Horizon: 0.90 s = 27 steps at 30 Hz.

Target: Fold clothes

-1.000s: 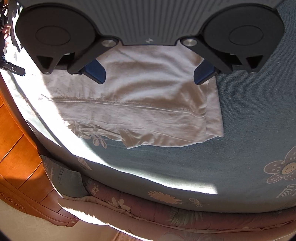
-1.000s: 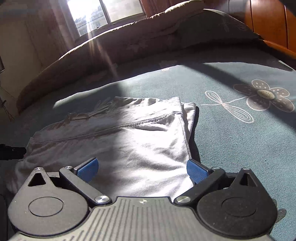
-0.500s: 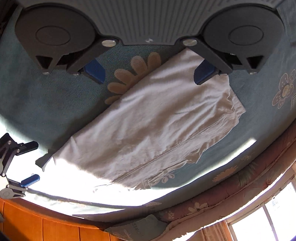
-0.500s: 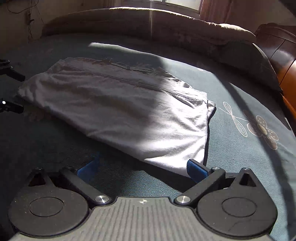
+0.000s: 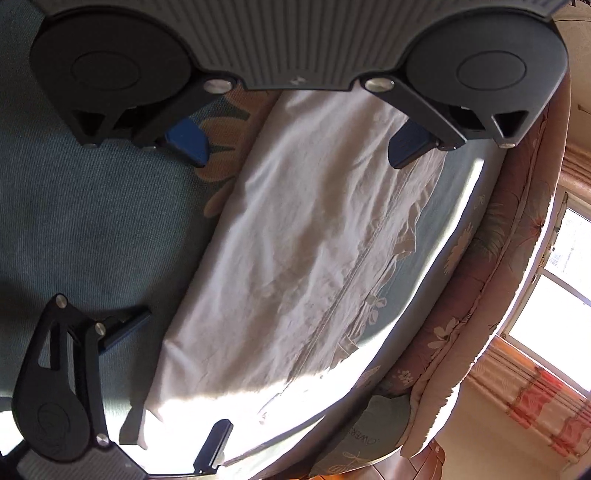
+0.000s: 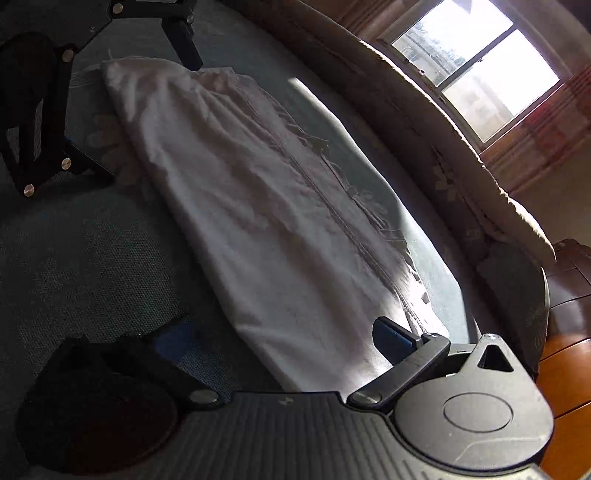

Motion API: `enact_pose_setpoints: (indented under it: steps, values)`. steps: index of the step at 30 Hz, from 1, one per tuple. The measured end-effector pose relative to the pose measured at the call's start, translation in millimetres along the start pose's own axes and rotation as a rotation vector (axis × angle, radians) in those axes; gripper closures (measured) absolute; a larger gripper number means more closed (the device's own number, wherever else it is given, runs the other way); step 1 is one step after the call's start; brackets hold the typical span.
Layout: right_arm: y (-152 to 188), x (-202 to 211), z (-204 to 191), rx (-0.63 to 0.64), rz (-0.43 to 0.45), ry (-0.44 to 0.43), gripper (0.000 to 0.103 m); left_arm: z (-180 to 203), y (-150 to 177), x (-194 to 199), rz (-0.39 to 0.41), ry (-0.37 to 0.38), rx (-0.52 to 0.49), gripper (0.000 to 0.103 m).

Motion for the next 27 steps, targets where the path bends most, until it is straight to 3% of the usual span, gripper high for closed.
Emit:
enact_pose_setpoints:
  steps: [4, 8, 15, 18, 21, 27]
  values:
    - [-2.1, -10.7, 10.8, -0.084, -0.013, -0.045, 0.0, -15.9, -0.4, -9.7, -0.016, 0.088, 0.1, 0.0]
    - [0.8, -10.3, 8.9, -0.111, 0.002, -0.03, 0.0, -24.3, 2.8, -15.1, -0.005, 0.124, 0.175, 0.0]
    - [-12.4, -12.4, 3.8, 0.005, 0.006, -0.002, 0.0, 4.5, -33.8, -33.5, 0.029, -0.051, -0.127, 0.0]
    - [-23.4, -16.4, -0.2, 0.082, 0.009, 0.033, 0.0, 14.2, -39.2, -37.0, 0.056, -0.086, -0.23, 0.0]
    - [-15.2, -14.8, 2.8, 0.11, 0.039, 0.037, 0.0, 11.9, -29.4, -34.1, 0.076, -0.105, -0.294, 0.0]
    - [28.9, -11.9, 19.6, 0.145, -0.023, 0.114, 0.0, -15.1, 14.7, -37.3, 0.033, -0.288, -0.405, 0.0]
Point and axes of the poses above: each gripper's, at about its wrist camera, not at the fingertips, and x roughly against the way its jaws point, z to its right, y to its underside, the point moved 4 cm from there along -x, roughly the way its jaws point, and after that the axes turned 13 degrees about x, right-handed, at the moved point
